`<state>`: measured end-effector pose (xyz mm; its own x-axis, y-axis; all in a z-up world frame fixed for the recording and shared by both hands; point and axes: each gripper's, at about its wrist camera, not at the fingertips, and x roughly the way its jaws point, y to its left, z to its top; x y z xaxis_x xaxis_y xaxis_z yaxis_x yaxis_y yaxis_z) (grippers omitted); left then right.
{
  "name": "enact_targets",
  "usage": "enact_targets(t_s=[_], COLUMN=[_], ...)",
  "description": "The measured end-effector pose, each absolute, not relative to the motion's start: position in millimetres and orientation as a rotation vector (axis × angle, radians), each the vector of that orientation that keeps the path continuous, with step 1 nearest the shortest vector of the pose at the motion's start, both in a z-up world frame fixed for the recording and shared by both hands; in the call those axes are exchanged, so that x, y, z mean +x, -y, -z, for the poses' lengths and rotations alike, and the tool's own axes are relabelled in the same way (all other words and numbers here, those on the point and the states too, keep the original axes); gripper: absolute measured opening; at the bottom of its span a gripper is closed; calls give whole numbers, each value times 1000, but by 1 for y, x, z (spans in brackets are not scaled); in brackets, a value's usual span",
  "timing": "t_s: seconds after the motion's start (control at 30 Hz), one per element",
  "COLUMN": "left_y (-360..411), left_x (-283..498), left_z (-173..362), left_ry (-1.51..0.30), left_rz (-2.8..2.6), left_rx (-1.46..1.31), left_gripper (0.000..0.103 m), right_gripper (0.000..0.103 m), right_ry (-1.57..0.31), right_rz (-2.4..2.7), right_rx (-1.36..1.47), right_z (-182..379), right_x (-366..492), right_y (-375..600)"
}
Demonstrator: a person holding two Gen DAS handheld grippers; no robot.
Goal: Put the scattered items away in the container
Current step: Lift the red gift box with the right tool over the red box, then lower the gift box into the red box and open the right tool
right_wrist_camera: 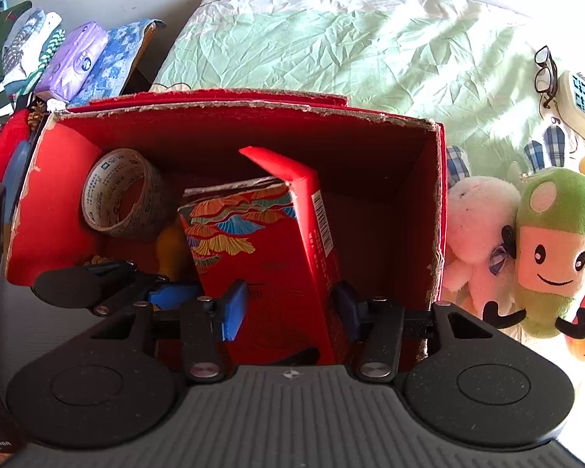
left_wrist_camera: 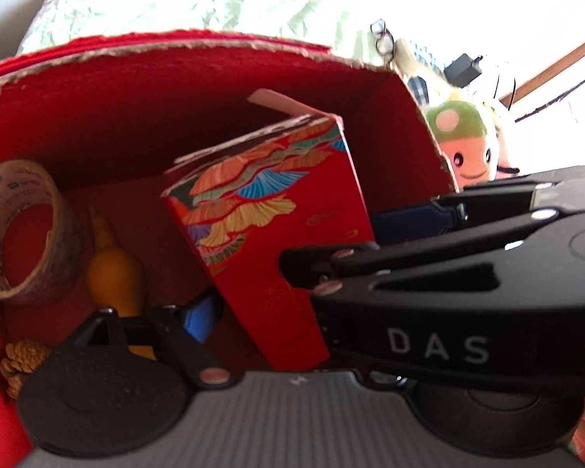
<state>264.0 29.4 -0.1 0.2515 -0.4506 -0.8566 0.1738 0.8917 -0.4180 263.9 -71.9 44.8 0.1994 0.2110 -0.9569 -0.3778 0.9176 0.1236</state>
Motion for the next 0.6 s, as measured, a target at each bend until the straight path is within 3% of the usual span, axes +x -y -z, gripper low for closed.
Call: enact_targets(t_s=[0.6], left_y=[-3], left_x=[275], left_z=[-6], left_ry=[-1270], left_rz=[487], left_rx=[-166], left_gripper=[85], right_gripper=[54], right_ry=[-1279], right_rz=[-372], right_rx=[245], right_z=[-70], right_x=[270], right_y=[133])
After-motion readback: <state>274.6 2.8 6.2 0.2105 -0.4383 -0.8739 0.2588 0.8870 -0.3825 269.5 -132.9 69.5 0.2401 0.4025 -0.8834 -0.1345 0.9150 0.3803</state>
